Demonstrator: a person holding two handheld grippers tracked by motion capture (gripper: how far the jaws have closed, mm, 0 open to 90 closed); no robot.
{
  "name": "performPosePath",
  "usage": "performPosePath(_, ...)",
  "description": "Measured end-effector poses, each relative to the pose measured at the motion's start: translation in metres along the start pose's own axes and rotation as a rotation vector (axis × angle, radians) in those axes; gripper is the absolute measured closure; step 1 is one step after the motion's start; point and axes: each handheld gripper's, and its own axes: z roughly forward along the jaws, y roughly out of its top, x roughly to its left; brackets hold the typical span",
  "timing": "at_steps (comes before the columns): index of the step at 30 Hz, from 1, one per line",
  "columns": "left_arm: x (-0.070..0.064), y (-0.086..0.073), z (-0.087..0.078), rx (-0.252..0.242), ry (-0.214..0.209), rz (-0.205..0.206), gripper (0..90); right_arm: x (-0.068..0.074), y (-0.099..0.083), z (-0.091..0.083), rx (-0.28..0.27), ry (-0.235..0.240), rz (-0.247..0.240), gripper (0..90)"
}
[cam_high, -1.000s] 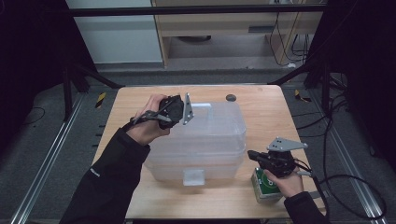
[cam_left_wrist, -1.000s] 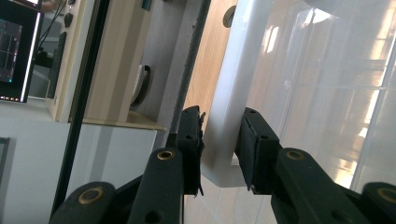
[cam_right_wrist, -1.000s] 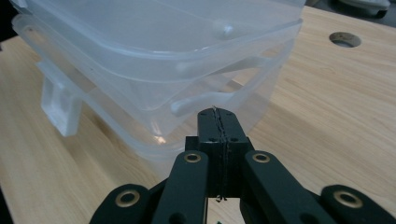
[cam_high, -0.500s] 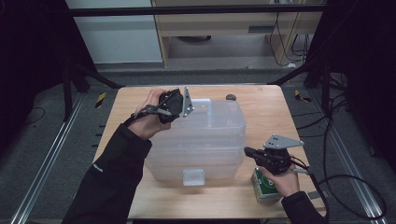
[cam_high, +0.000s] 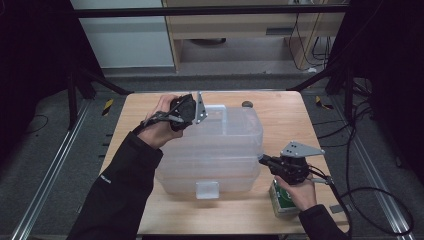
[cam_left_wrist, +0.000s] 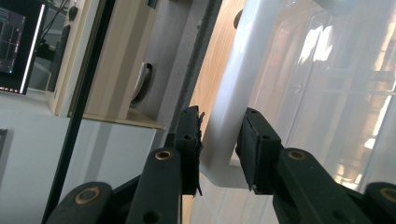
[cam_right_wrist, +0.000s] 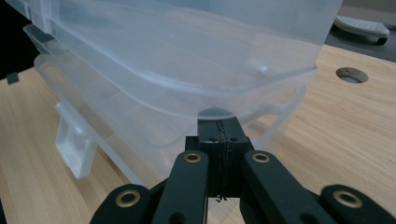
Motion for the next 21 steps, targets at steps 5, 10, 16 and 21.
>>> performPosePath(5,-0.001,-0.002,0.0,-0.004,0.004,-0.023,66.9,0.0,0.0,0.0,-0.001,-0.001,0.008,90.0)
performPosePath(10,-0.003,-0.008,0.0,-0.015,-0.024,-0.024,54.7,-0.001,-0.001,-0.001,-0.008,0.014,0.024,90.0)
performPosePath(16,0.003,-0.02,-0.015,-0.104,-0.046,-0.126,49.5,-0.001,-0.001,-0.001,-0.003,0.014,0.023,90.0)
performPosePath(21,0.01,-0.038,-0.034,-0.172,-0.055,-0.22,47.7,-0.001,-0.001,-0.001,-0.002,0.013,0.023,90.0)
